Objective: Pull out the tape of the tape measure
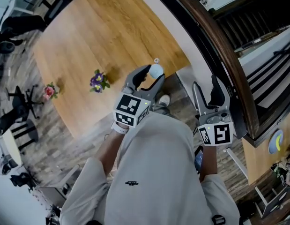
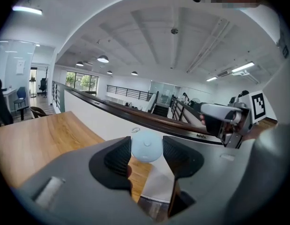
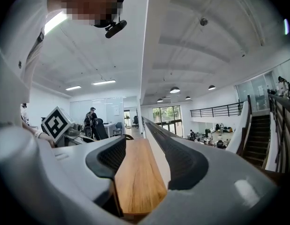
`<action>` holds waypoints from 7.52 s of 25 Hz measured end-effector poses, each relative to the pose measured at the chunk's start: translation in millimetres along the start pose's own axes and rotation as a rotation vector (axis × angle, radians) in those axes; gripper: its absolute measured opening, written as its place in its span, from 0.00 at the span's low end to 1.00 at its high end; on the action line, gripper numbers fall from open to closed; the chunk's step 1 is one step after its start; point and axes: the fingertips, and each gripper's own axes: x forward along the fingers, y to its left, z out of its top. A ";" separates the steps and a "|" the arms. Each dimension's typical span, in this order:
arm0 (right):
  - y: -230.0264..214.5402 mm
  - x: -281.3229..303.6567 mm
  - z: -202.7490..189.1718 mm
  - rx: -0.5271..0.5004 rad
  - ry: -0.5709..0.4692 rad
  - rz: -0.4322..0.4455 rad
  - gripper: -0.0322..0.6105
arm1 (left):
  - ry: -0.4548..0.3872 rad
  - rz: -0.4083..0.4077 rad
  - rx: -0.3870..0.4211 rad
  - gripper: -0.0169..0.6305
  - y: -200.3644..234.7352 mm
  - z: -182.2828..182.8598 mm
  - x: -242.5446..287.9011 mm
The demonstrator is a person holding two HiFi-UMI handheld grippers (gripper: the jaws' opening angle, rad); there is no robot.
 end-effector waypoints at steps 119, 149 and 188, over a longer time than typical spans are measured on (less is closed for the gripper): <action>-4.2 52.0 -40.7 -0.247 0.354 0.325 0.06 | 0.187 -0.383 0.223 0.39 12.1 -48.8 -150.9; -19.3 43.0 -42.2 -0.226 0.364 0.257 0.06 | 0.190 -0.417 0.212 0.39 7.1 -36.3 -128.4; 32.3 140.7 -94.6 -0.120 0.343 0.254 0.06 | 0.098 0.030 -0.064 0.39 95.7 -63.4 -33.8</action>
